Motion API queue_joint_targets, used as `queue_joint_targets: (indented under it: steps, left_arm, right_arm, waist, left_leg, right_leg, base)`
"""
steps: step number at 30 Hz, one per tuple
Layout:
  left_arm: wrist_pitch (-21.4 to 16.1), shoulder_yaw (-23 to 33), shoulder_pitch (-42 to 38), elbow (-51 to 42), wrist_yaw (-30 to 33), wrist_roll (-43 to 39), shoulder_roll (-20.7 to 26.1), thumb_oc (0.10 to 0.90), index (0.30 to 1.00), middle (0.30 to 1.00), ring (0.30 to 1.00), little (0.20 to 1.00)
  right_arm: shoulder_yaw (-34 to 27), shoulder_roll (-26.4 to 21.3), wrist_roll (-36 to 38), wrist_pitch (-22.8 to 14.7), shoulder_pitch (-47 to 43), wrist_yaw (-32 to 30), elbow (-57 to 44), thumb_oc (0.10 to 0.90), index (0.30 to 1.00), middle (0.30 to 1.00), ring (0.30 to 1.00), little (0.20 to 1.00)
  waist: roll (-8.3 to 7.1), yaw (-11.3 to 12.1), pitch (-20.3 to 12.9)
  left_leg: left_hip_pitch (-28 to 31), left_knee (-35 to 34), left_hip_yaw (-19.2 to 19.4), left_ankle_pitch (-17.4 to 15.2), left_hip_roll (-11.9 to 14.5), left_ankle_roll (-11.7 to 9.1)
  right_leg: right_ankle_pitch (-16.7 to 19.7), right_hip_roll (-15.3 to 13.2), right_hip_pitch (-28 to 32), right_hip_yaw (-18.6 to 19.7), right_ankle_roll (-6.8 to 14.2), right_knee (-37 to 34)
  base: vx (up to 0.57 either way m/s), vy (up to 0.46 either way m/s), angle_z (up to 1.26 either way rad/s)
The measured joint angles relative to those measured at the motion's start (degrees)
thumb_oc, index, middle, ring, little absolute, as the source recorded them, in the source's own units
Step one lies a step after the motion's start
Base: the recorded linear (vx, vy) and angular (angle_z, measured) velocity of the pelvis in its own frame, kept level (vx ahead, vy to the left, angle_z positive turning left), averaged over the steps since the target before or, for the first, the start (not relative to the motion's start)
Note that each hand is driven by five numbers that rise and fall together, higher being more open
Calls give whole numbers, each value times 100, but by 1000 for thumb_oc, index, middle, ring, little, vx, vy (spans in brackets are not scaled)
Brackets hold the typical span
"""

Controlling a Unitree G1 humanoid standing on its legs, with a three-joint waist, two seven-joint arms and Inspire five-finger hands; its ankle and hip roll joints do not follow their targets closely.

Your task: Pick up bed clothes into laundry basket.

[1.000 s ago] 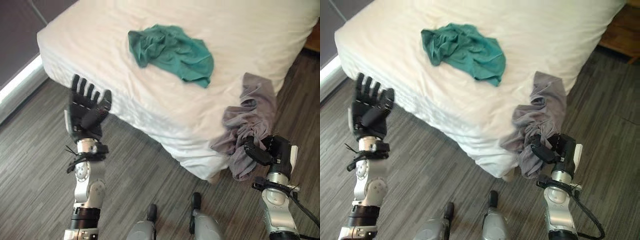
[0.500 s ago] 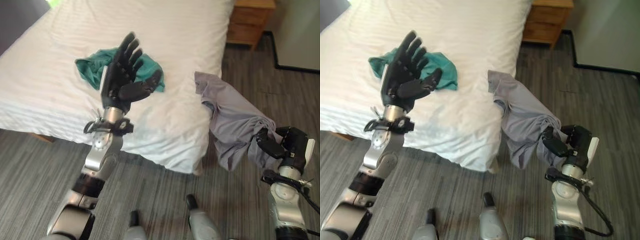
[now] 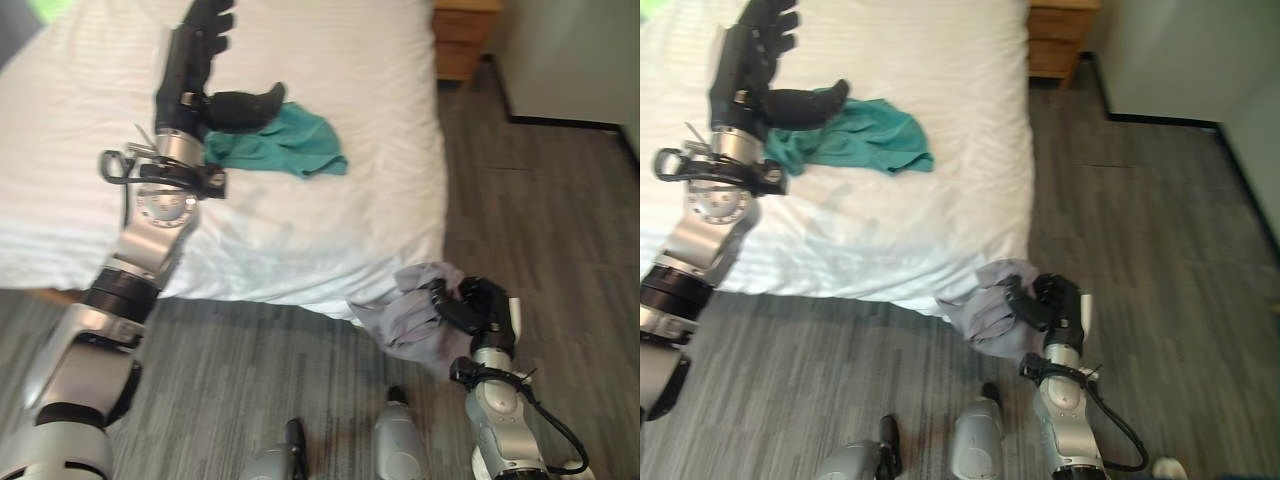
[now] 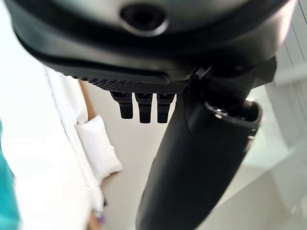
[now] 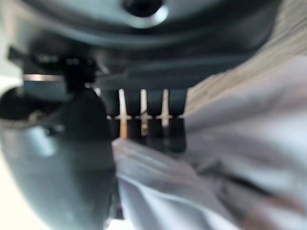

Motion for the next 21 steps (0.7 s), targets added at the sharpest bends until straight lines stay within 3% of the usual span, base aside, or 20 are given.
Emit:
queue_joint_targets:
  steps: [1, 3, 4, 6, 9, 10, 11, 13, 17, 21]
  left_arm:
    - [157, -349, -471, 462, -118, 442, 307, 800, 900, 900, 900, 900]
    - [312, -684, -862, 1094, -159, 700, 348, 800, 900, 900, 900, 900]
    - [377, -710, -969, 1482, -173, 918, 468, 800, 900, 900, 900, 900]
    - [450, -875, -1124, 1934, -192, 1133, 523, 800, 900, 900, 900, 900]
    - [573, -1055, -1532, 3260, -289, 1386, 141, 800, 900, 900, 900, 900]
    - [573, -1056, -1532, 3306, -292, 1392, 127, 800, 900, 900, 900, 900]
    - [671, -1006, -1533, 3654, -371, 1412, 78, 800, 900, 900, 900, 900]
    - [668, -987, -1547, 3629, -389, 1417, 80, 800, 900, 900, 900, 900]
    - [668, -1002, -1601, 3657, -384, 1621, 123, 800, 900, 900, 900, 900]
    - [668, -1369, -2111, 3765, -384, 1672, 148, 800, 900, 900, 900, 900]
  right_arm:
    - [-241, -33, 60, -11, 150, 25, 36, 400, 300, 300, 300, 300]
    - [-292, -172, 191, -10, 306, 56, 208, 400, 300, 300, 300, 300]
    - [-292, -286, 214, 23, 327, 178, 303, 400, 300, 300, 300, 300]
    - [-256, -406, 245, 25, 319, 235, 305, 400, 300, 300, 300, 300]
    - [-160, -482, 298, -22, 160, 260, 273, 400, 300, 300, 300, 300]
    - [-157, -482, 299, -24, 130, 268, 269, 400, 300, 300, 300, 300]
    - [-119, -489, 309, -71, -31, 407, 254, 400, 300, 300, 300, 300]
    - [-105, -493, 373, -81, -33, 428, 255, 400, 300, 300, 300, 300]
    - [127, -599, 416, -129, 63, 507, 212, 400, 300, 300, 300, 300]
    - [386, -819, 286, -171, 193, 671, 217, 400, 300, 300, 300, 300]
  waist:
    - [-57, -73, -16]
    - [-22, -136, -20]
    - [0, -55, -11]
    - [28, -113, 8]
    - [-32, -198, 18]
    - [-33, -206, 19]
    - [-146, -253, 22]
    - [-251, -256, 39]
    - [-618, -376, 42]
    - [-879, -421, 92]
  left_leg:
    - [0, -175, 25, 68, -164, 22]
    - [77, -306, -60, 163, -250, 15]
    - [65, -313, 49, 166, -212, -13]
    - [54, -379, 23, 193, -172, -55]
    - [49, -525, 21, 200, -52, -72]
    - [50, -534, 21, 200, -48, -72]
    - [48, -676, 55, 239, 9, -132]
    - [42, -730, 81, 267, 66, -174]
    - [-7, -856, 113, 321, 169, -259]
    - [-280, -912, 138, 397, 182, -332]
  right_leg:
    - [-71, 10, 29, -276, -118, -197]
    - [-73, 192, 471, 123, -296, -759]
    - [191, 216, 621, 124, -513, -1244]
    - [403, 274, 791, 119, -545, -1650]
    - [610, 406, 889, 89, -625, -2050]
    - [619, 413, 889, 90, -630, -2059]
    - [675, 483, 877, 108, -656, -2213]
    - [760, 546, 866, 111, -694, -2289]
    - [788, 658, 793, 125, -729, -2394]
    - [885, 695, 483, 206, -749, -2417]
  base:
    - [64, 32, 0]
    - [13, 24, 2]
    - [-49, -11, -21]
    - [-55, -31, -16]
    - [6, -60, -6]
    - [-30, -91, -13]
    - [-36, -60, -12]
    - [-29, -40, -12]
    - [-28, -25, -6]
    - [-20, 3, -8]
